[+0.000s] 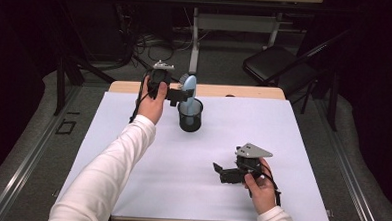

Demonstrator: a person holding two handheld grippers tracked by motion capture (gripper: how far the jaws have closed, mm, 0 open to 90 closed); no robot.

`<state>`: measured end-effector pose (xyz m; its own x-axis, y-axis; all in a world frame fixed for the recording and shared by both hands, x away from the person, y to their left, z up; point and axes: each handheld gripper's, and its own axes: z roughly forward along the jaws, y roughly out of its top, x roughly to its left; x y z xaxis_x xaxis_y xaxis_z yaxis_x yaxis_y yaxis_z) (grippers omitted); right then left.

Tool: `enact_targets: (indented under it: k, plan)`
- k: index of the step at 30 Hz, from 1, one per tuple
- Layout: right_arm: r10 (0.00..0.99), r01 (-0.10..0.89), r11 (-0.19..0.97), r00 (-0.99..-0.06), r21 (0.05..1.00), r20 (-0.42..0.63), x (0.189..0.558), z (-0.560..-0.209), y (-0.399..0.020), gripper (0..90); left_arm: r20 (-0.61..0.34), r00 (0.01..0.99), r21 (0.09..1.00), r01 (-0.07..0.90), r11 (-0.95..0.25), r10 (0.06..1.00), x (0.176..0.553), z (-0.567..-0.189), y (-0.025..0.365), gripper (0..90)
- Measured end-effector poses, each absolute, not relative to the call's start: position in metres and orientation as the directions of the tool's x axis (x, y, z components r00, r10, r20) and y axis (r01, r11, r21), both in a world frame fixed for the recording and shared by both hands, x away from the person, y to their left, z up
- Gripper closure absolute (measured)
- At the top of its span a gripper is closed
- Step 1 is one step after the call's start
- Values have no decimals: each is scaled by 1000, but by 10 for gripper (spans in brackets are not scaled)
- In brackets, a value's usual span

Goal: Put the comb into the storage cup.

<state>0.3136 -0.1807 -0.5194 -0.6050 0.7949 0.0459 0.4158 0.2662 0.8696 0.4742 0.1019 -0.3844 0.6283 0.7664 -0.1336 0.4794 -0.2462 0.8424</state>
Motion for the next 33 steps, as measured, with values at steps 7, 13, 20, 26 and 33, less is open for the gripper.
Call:
enact_targets:
  k: [7,13,20,26,33]
  plan:
    - [794,414,265,-606,871,47,314,-519,-182,0,-120,661,844,461,-275,741,463,-376,105,6]
    - [791,416,270,-610,869,46,314,-520,-180,0,-111,687,843,448,-298,718,455,-370,105,6]
    - [792,416,264,-608,870,50,314,-519,-183,0,-113,709,845,437,-308,696,444,-364,108,6]
    - [792,417,257,-607,872,57,315,-517,-186,0,-107,733,842,426,-331,672,434,-365,108,6]
    - [793,415,256,-607,873,56,314,-517,-187,0,-114,760,840,418,-347,639,421,-370,109,6]
